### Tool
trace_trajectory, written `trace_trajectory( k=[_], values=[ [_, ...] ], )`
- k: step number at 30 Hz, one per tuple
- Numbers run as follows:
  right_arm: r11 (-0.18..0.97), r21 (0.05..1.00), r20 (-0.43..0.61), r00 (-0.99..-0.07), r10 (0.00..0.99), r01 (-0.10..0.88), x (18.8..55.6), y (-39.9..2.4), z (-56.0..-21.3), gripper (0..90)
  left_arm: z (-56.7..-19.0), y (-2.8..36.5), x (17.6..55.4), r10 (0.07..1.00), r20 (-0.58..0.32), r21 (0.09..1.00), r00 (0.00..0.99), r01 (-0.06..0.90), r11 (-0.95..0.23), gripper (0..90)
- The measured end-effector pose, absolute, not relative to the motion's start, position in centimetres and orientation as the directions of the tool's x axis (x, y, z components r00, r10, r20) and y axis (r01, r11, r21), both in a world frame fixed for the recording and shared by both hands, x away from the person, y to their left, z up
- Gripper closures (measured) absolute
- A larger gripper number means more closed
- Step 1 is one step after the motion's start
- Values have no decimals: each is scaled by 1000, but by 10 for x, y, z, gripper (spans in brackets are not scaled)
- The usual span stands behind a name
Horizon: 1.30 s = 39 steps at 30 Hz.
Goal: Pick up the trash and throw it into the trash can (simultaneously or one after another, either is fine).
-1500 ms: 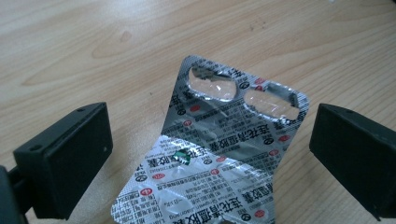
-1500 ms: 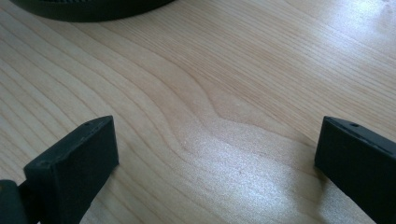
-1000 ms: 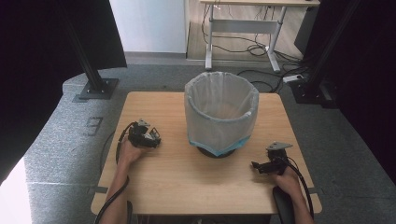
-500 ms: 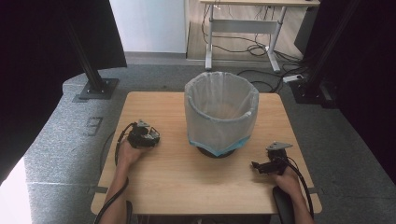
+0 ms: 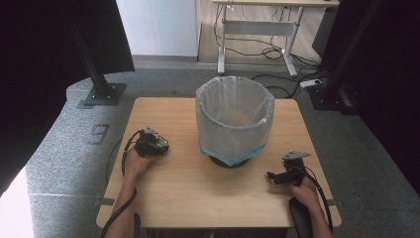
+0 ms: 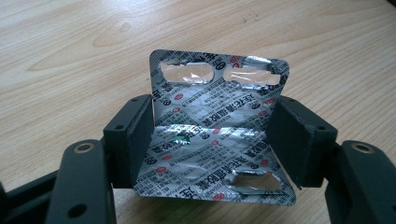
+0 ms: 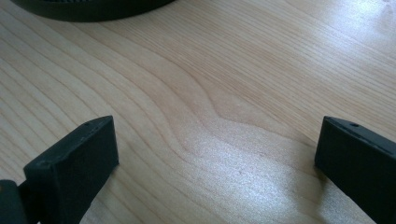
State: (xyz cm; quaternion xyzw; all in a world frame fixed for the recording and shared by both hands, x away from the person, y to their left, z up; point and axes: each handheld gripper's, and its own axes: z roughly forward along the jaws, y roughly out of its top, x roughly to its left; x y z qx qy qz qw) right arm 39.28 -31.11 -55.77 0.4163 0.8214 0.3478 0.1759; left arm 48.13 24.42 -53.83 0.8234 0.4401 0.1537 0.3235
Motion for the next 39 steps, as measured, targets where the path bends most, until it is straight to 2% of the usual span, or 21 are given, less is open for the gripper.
trace_trajectory(
  k=[14,39],
  values=[
    [411,718,1,-591,807,562,393,-311,-558,0,-520,243,482,823,-29,669,567,623,-405,331],
    [413,716,0,-592,806,563,393,-311,-557,0,-453,244,483,812,-55,691,580,610,-389,330]
  ],
)
